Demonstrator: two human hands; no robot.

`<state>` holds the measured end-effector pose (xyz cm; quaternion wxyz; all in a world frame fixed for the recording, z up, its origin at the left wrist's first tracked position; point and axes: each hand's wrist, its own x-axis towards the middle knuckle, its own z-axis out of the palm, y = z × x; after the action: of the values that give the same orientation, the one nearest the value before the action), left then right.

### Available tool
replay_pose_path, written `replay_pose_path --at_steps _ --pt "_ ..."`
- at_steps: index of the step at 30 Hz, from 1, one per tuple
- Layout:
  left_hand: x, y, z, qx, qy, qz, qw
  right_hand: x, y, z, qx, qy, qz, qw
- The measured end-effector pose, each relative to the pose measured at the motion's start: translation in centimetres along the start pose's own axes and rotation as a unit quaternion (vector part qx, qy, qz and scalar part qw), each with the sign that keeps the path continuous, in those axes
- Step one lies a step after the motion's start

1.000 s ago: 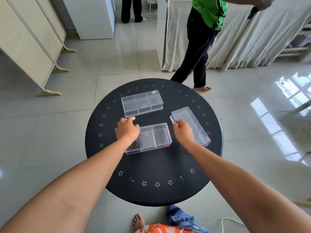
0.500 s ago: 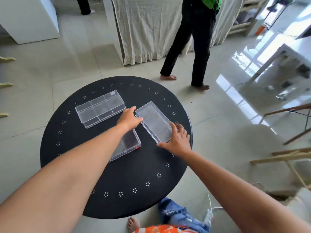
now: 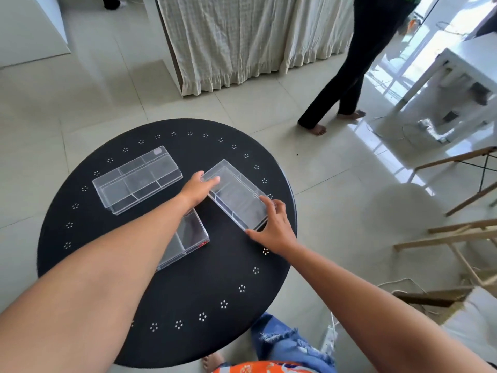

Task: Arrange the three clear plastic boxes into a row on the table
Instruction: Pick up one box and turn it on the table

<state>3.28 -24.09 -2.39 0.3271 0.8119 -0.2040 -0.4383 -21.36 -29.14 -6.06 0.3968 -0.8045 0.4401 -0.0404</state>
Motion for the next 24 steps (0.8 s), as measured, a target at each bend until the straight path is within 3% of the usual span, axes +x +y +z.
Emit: replay_pose_path --at_steps 7,11,15,20,24 --pt "0.2 1.9 -0.8 -0.070 0.006 0.044 0.997 1.8 -1.1 -2.7 0.117 0.061 0.007 0.991" --pt "0.4 3.0 -1.0 -0.107 0.014 0.070 0.992 3.5 -2.5 -4.6 0.276 0.061 0.066 0.957" --pt "0.4 3.3 -1.5 -0.125 -0.009 0.082 0.989 5.1 -2.5 -6.5 0.403 -0.020 0.174 0.898" --pt "-0.3 3.5 -1.6 -0.158 -0.026 0.088 0.983 6.1 -1.9 -8.7 0.433 -0.155 0.254 0.851" --pt "-0.2 2.8 -1.5 -0.154 -0.014 0.071 0.985 7.4 -2.1 -9.7 0.429 -0.178 0.284 0.839"
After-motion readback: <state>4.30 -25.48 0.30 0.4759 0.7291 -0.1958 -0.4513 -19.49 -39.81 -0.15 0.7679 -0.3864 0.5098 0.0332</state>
